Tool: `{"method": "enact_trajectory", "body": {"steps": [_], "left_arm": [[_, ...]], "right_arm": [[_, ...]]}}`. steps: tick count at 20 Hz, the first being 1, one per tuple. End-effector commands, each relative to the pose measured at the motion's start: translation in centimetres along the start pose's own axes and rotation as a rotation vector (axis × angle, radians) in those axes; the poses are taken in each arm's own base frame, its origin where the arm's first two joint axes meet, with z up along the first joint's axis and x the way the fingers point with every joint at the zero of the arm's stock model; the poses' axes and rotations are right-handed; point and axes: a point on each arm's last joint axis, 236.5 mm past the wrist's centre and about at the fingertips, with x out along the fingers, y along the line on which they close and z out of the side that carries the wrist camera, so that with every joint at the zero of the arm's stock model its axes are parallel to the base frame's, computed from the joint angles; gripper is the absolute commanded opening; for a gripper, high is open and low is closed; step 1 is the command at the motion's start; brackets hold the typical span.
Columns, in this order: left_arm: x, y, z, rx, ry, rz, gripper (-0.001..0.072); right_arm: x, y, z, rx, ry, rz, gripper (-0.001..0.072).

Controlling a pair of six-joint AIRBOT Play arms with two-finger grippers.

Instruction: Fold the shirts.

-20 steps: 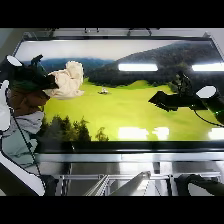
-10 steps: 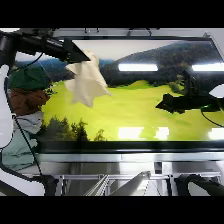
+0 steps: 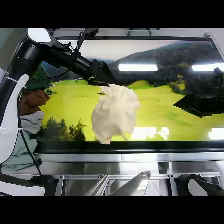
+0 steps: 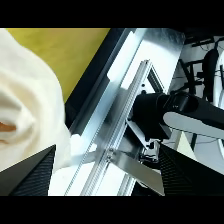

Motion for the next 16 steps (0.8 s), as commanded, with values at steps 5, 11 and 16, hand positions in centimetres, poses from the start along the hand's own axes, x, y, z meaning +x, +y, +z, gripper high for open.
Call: {"method": "enact_trajectory", "body": {"steps": [5,11,16], "left_arm": [[-9.8,11.9,-1.8,-0.29,-0.104,0.29,0.0711],[-3.9,19.2,-13.3,-0.578,0.112,0.229,0.0711],[4.2,22.8,-17.3,-0.533,0.108,0.288,0.071]], "right_arm": [[4.0,-2.8,-1.0,0.08,0.123,-0.01,0.0639],[12.1,-2.4,-5.8,0.032,0.363,0.003,0.0639],[17.6,1.3,-11.6,-0.074,0.547,0.047,0.0639]]}}
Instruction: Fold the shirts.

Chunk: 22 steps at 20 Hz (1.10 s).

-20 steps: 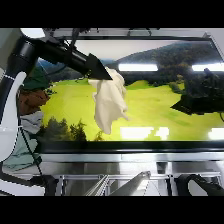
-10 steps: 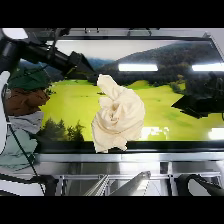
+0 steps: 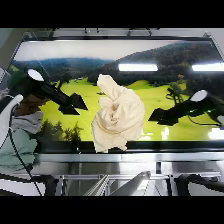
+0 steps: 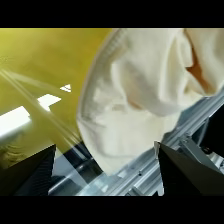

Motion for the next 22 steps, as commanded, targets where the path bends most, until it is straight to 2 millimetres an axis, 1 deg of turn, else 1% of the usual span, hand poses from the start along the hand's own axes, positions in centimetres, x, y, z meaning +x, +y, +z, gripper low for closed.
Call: {"method": "enact_trajectory", "body": {"steps": [1,2,3,5,7,8,9,10,11,12,13,14,15,16,17,18,19,20,21,22], "left_arm": [[5.5,1.9,-0.4,0.04,-0.045,0.045,0.0709],[6.5,1.4,-0.4,0.06,-0.054,0.044,0.0692],[7.3,1.0,-0.4,0.077,-0.055,0.048,0.0692],[8.5,0.2,-0.5,0.114,-0.051,0.054,0.0692],[9.7,-0.4,-0.8,0.134,-0.031,0.06,0.069],[10.4,-0.4,-1.1,0.132,-0.013,0.058,0.0598],[11.1,-0.6,-1.3,0.129,0.001,0.047,0.0347],[11.7,-0.9,-1.6,0.119,0.015,0.026,0.0033],[11.9,-1.5,-1.8,0.109,0.026,-0.008,0.0018],[11.5,-2.7,-2.1,0.112,0.04,-0.066,0.0018],[10.5,-4.7,-2.4,0.138,0.064,-0.143,0.0017],[8.8,-6.7,-2.6,0.163,0.075,-0.216,0.0017],[6.4,-9.5,-2.9,0.195,0.075,-0.298,0.0017],[3.4,-12.6,-3.0,0.24,0.053,-0.388,0.0017],[-0.5,-16.4,-3.4,0.313,0.013,-0.493,0.0017],[-4.8,-20.3,-4.1,0.398,-0.042,-0.6,0.0017],[-10.1,-24.6,-5.4,0.512,-0.123,-0.719,0.0018],[-15.2,-28.6,-7.2,0.629,-0.214,-0.825,0.0018],[-20.3,-32.3,-9.7,0.759,-0.32,-0.906,0.0018],[-23.9,-35.1,-12.1,0.872,-0.414,-0.933,0.0018]], "right_arm": [[4.6,3.0,-1.9,-0.079,0.107,0.042,0.0638],[5.1,4.0,-2.2,-0.096,0.114,0.068,0.0639],[5.3,4.9,-2.2,-0.106,0.112,0.097,0.0638],[5.2,6.5,-1.8,-0.122,0.091,0.16,0.0638],[5.2,7.1,-1.6,-0.121,0.081,0.182,0.0631],[5.1,7.3,-1.6,-0.128,0.081,0.192,0.0411],[5.1,7.5,-1.8,-0.144,0.084,0.201,0.0011],[5.0,7.6,-2.0,-0.148,0.094,0.207,0.0018],[4.7,7.9,-2.5,-0.16,0.116,0.22,0.0018],[4.3,8.3,-3.1,-0.184,0.137,0.235,0.0018],[3.3,9.0,-3.7,-0.211,0.16,0.261,0.0017],[1.9,9.7,-4.0,-0.233,0.174,0.286,0.0017],[-0.2,10.8,-4.1,-0.268,0.171,0.313,0.0017],[-3.1,12.2,-3.8,-0.314,0.14,0.345,0.0017],[-6.4,14.1,-3.2,-0.363,0.075,0.389,0.0017],[-10.3,16.6,-2.4,-0.427,-0.025,0.443,0.0018],[-15.6,20.0,-1.7,-0.528,-0.176,0.52,0.0018],[-21.6,23.8,-1.8,-0.648,-0.354,0.611,0.0018],[-27.3,27.2,-2.9,-0.77,-0.521,0.698,0.0018],[-33.0,30.4,-5.0,-0.908,-0.699,0.777,0.0019]]}}
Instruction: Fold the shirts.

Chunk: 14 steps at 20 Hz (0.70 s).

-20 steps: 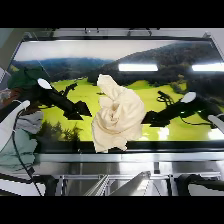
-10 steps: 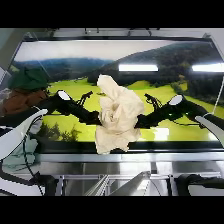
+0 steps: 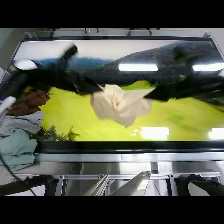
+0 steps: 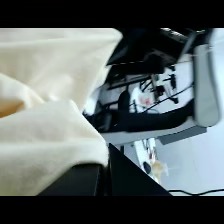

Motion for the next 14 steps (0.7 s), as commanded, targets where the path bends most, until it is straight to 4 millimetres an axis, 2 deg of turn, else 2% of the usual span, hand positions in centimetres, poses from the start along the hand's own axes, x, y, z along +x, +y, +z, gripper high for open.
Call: {"method": "enact_trajectory", "body": {"steps": [1,2,3,4,5,6,8,10,12,14], "left_arm": [[-4.4,-21.2,1.7,0.473,-0.183,-0.244,0.0018],[-4.8,-24.4,1.3,0.586,-0.219,-0.212,0.0019],[-4.9,-27.0,0.7,0.686,-0.248,-0.163,0.0019],[-5.0,-28.3,0.4,0.749,-0.277,-0.091,0.002],[-5.0,-28.3,0.5,0.801,-0.302,0.021,0.0021],[-5.3,-27.4,0.8,0.818,-0.32,0.143,0.0021],[-6.4,-23.7,1.7,0.755,-0.342,0.357,0.0027],[-7.0,-19.0,1.7,0.653,-0.317,0.447,0.0028],[-6.9,-12.8,1.2,0.498,-0.269,0.471,0.0028],[-6.7,-4.9,0.1,0.298,-0.209,0.488,0.0028]], "right_arm": [[-10.1,19.4,7.0,-0.546,-0.453,0.224,0.0019],[-11.9,22.6,7.6,-0.655,-0.552,0.196,0.0019],[-12.9,24.2,8.0,-0.708,-0.62,0.137,0.0019],[-13.6,25.1,8.2,-0.738,-0.672,0.073,0.0019],[-13.8,25.3,8.1,-0.761,-0.688,0.02,0.002],[-13.7,24.7,8.1,-0.777,-0.684,-0.04,0.002],[-12.7,21.8,8.4,-0.729,-0.623,-0.121,0.002],[-10.2,16.9,8.9,-0.611,-0.516,-0.161,0.002],[-5.8,11.2,8.6,-0.475,-0.378,-0.148,0.002],[-0.7,5.5,6.9,-0.347,-0.227,-0.118,0.0019]]}}
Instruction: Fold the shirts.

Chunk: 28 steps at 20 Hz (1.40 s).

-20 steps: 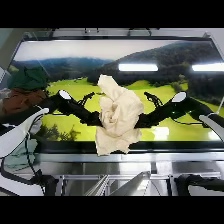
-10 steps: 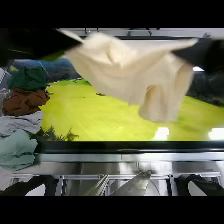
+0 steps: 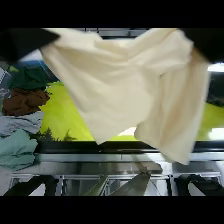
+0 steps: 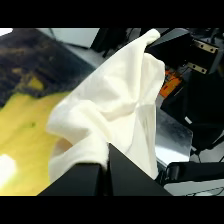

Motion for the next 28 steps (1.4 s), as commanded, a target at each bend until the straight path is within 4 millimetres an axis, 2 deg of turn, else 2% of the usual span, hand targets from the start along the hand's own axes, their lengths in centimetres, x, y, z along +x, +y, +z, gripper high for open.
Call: {"method": "enact_trajectory", "body": {"steps": [1,2,3,4,5,6,7,9,11,13,16,17,20,22,25,28], "left_arm": [[2.7,9.4,-8.1,-0.239,0.166,0.11,0.0027],[3.7,12.1,-10.6,-0.311,0.212,0.124,0.0027],[4.4,14.2,-12.8,-0.363,0.251,0.133,0.0031],[5.1,16.4,-15.0,-0.42,0.289,0.148,0.0162],[5.3,18.3,-16.7,-0.458,0.326,0.167,0.0396],[5.3,20.1,-18.0,-0.496,0.358,0.183,0.0675],[4.8,22.0,-19.1,-0.528,0.386,0.211,0.0713],[3.1,25.1,-20.9,-0.582,0.449,0.254,0.0713],[1.6,27.0,-22.5,-0.691,0.486,0.268,0.0712],[1.3,27.9,-24.2,-0.767,0.509,0.246,0.0712],[2.7,28.5,-28.2,-0.859,0.558,0.228,0.0712],[3.5,28.7,-29.6,-0.874,0.579,0.223,0.0712],[6.4,29.0,-32.0,-0.886,0.623,0.219,0.0712],[8.2,29.1,-33.3,-0.868,0.648,0.231,0.0712],[10.2,29.0,-33.9,-0.832,0.684,0.222,0.0711],[12.1,30.0,-32.2,-0.778,0.673,0.22,0.0711]], "right_arm": [[6.3,-6.0,-9.8,0.201,0.257,0.011,0.002],[7.9,-7.9,-12.9,0.261,0.325,0.013,0.0038],[9.2,-9.7,-15.5,0.324,0.377,0.012,0.0228],[9.9,-11.3,-17.6,0.401,0.411,0.004,0.0423],[10.0,-12.5,-19.3,0.469,0.442,0.002,0.0463],[9.6,-13.1,-20.4,0.512,0.47,0.01,0.0463],[8.6,-13.7,-21.2,0.558,0.503,0.008,0.0462],[5.5,-14.9,-23.5,0.618,0.613,-0.054,0.046],[2.5,-15.6,-27.1,0.685,0.739,-0.138,0.046],[1.9,-14.5,-31.0,0.772,0.776,-0.156,0.046],[3.6,-12.9,-36.8,0.855,0.747,-0.17,0.0461],[4.6,-12.4,-37.9,0.874,0.724,-0.173,0.0461],[8.1,-11.1,-39.6,0.893,0.684,-0.161,0.046],[10.3,-11.0,-40.9,0.913,0.663,-0.191,0.046],[11.8,-11.2,-42.4,0.947,0.649,-0.229,0.046],[12.5,-12.5,-41.9,0.954,0.605,-0.259,0.0459]]}}
